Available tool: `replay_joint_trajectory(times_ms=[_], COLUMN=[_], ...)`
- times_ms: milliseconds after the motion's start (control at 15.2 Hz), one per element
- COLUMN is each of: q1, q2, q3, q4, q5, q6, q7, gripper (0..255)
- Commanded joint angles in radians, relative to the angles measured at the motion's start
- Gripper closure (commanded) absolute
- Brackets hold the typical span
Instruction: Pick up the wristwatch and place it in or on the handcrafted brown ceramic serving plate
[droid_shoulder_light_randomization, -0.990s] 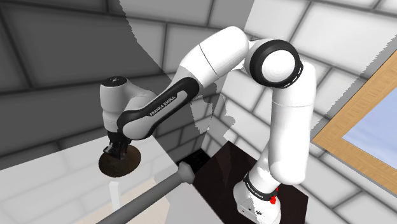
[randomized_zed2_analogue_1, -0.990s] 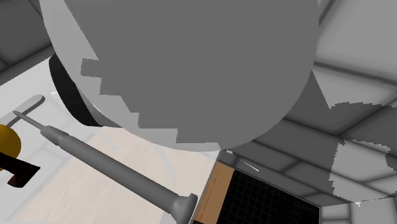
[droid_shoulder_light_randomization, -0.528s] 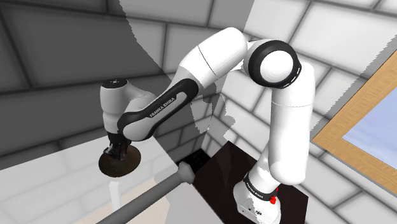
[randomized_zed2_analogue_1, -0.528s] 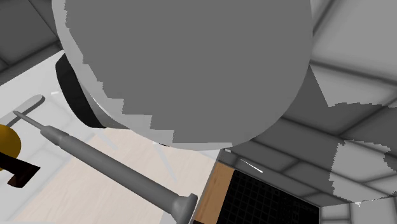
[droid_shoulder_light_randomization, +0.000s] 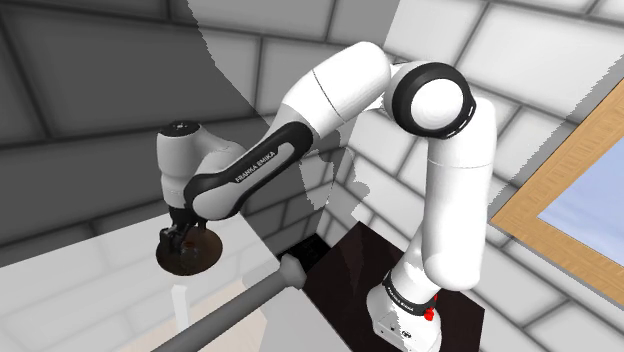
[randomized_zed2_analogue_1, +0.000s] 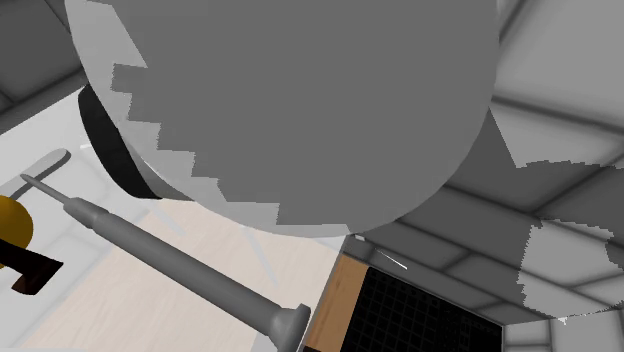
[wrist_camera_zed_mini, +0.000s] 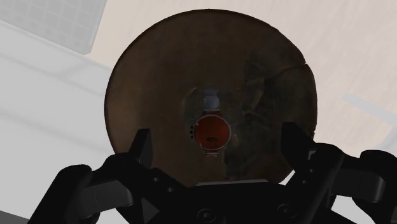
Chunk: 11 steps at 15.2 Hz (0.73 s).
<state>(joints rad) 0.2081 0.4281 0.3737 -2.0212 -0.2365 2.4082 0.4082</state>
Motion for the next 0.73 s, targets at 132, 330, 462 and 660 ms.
replay_joint_trajectory(times_ms=[132,330,462,660], q1=[-0.02,-0.02,-0.02,-0.02], q2=[-0.081,-0.081,-0.081,-0.081], q3=[0.027,0.026,0.026,0.026], q4=[0.013,0.013,0.013,0.013], q5=[0.047,0.047,0.047,0.047], q6=[-0.088,-0.088,-0.088,-0.088], q7=[-0.031,-0.031,-0.031,-0.031], gripper=[0,0,0,0])
